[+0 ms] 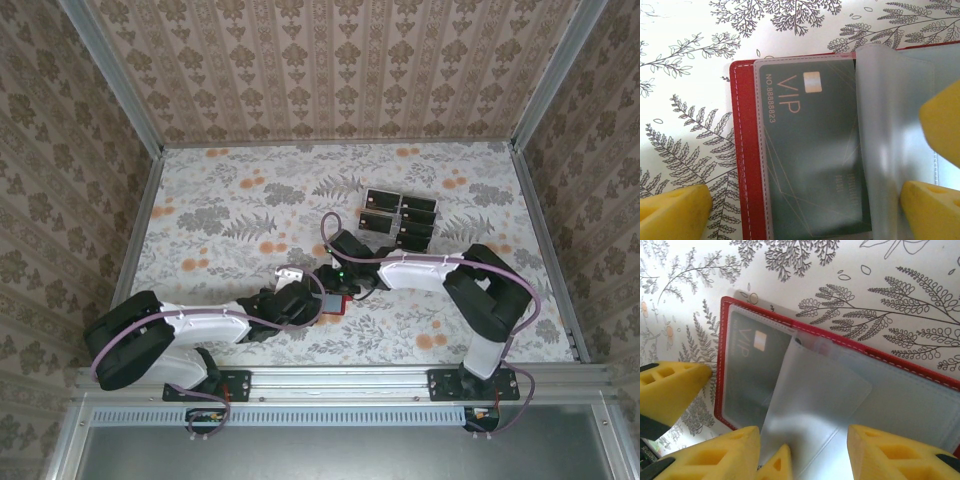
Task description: Put the credit cards into the card holder
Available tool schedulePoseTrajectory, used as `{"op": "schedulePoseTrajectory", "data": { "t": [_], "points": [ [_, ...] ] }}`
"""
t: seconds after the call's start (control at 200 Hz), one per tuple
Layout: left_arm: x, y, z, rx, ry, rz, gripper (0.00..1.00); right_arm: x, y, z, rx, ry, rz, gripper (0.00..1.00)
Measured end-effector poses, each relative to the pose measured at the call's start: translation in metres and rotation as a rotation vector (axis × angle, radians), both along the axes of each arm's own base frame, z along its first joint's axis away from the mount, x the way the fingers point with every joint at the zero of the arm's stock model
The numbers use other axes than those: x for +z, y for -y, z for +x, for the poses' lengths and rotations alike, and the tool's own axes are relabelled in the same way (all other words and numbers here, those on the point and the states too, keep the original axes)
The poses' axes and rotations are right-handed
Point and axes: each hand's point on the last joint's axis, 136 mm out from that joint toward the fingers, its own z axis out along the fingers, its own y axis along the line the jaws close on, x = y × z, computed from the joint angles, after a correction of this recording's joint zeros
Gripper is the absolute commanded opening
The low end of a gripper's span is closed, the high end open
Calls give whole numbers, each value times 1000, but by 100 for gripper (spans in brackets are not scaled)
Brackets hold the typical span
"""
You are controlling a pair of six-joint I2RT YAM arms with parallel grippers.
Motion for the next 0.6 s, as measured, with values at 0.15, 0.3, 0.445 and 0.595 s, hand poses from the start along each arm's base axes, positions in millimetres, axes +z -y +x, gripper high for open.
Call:
{"op": "schedulePoseTrajectory", "data": {
  "t": [0.15, 0.3, 0.445, 0.595],
  "points": [
    [0, 0, 0, 0, 1, -1, 100, -6, 0, 2, -13, -8, 7, 51],
    [1, 0, 0, 0, 1, -3, 100, -6, -2, 5, -27, -10, 31, 51],
    [5, -3, -1, 2, 4, -1, 100, -5, -5, 7, -36, -16, 67, 51],
    [30, -10, 1, 24, 52, -40, 100, -3, -8, 8, -44, -25, 102, 51]
  ]
}}
